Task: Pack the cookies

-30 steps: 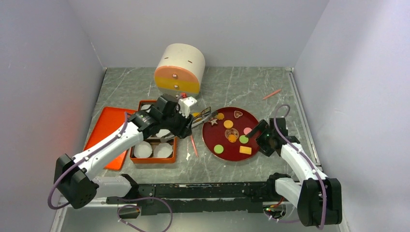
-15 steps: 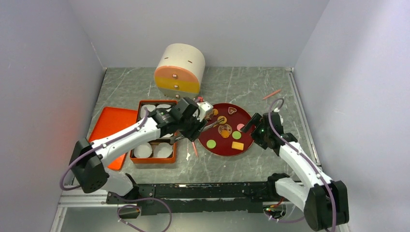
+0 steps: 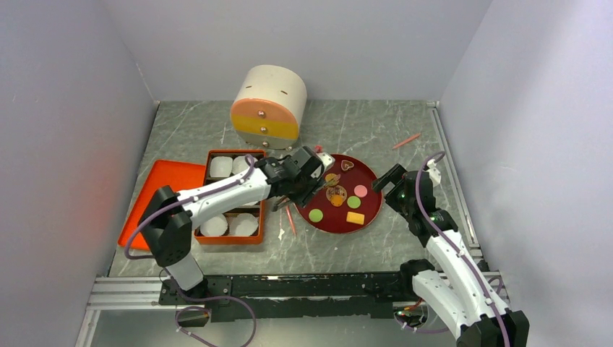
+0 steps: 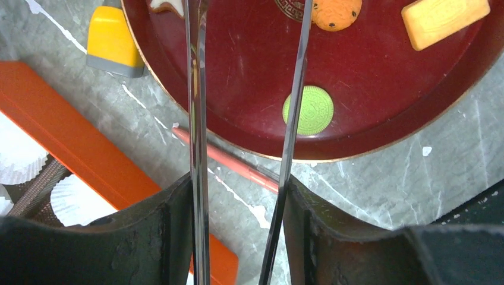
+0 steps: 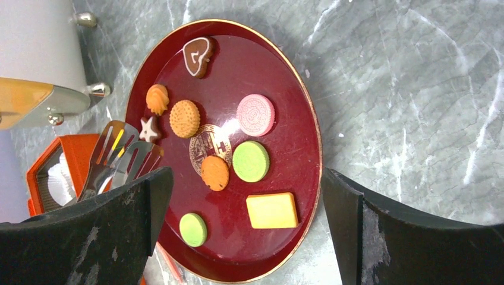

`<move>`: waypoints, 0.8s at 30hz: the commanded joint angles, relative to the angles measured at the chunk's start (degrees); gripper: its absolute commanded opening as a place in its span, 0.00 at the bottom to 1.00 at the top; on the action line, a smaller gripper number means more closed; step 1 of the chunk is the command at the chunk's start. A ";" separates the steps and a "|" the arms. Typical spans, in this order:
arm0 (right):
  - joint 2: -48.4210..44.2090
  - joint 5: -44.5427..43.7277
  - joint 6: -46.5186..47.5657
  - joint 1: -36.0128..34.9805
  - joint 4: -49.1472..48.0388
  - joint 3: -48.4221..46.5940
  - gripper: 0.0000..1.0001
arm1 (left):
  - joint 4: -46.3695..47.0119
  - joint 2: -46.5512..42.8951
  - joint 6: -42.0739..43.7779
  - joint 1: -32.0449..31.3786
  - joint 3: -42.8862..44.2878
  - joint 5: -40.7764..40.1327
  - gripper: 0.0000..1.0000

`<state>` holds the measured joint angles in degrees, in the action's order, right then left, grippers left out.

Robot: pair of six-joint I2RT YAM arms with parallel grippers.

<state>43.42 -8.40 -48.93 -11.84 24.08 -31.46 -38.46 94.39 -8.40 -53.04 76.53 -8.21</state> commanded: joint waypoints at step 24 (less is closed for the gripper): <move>-0.85 -1.36 1.92 -0.04 1.10 -2.93 1.00 | -1.76 10.94 -1.53 -0.46 8.46 -4.04 0.54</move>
<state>42.39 -9.15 -47.97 -11.84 26.52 -31.88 -40.27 105.25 -8.78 -53.08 82.43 -10.55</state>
